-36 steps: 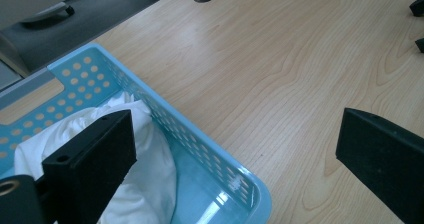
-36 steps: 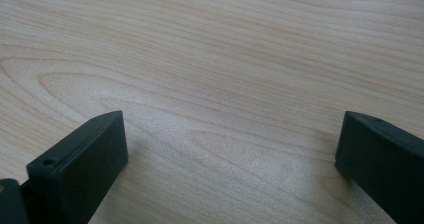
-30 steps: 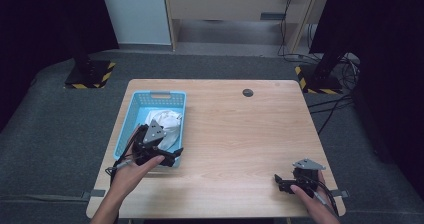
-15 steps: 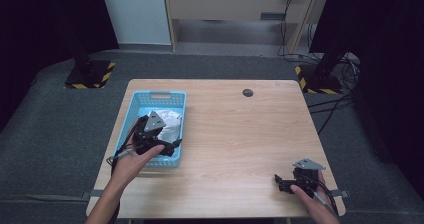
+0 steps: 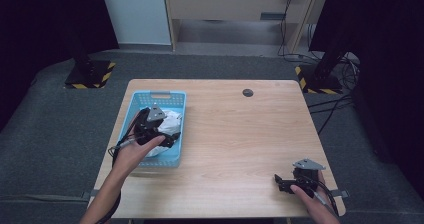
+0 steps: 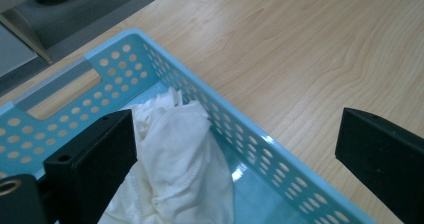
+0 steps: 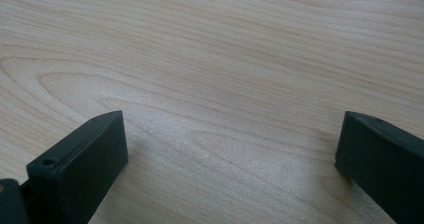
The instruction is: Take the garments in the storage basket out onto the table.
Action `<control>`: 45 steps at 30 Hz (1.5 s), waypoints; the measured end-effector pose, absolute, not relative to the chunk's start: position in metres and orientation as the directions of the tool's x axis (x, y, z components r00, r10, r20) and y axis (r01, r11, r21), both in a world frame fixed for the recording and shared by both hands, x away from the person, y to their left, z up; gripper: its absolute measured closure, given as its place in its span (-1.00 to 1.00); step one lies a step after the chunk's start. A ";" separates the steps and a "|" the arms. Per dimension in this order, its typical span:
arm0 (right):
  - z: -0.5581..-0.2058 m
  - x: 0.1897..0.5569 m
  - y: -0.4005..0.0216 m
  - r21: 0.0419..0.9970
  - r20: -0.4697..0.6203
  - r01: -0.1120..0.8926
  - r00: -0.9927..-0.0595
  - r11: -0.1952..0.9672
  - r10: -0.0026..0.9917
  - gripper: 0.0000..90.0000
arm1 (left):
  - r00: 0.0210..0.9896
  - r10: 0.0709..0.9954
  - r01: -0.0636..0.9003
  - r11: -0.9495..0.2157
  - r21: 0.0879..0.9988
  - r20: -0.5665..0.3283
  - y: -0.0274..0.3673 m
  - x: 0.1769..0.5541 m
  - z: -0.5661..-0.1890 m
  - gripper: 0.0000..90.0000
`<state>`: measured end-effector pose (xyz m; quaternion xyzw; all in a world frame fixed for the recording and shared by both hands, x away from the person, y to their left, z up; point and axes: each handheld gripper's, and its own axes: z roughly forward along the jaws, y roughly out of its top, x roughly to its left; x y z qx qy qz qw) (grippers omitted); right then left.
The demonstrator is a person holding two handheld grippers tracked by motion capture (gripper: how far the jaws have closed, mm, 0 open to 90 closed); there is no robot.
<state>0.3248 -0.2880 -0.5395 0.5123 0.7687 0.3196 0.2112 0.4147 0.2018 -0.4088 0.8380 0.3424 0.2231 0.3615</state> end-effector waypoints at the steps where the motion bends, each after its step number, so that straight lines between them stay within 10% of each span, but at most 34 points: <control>1: -0.539 0.325 -0.288 0.708 0.003 0.653 -0.386 0.271 0.923 -0.99 | 0.661 0.740 0.416 -0.501 0.759 0.126 0.203 0.416 -0.409 -0.96; 45: -0.540 0.325 -0.288 0.708 0.002 0.652 -0.386 0.271 0.923 -0.99 | 0.587 0.809 0.590 -0.462 0.662 0.042 0.253 0.460 -0.458 -0.96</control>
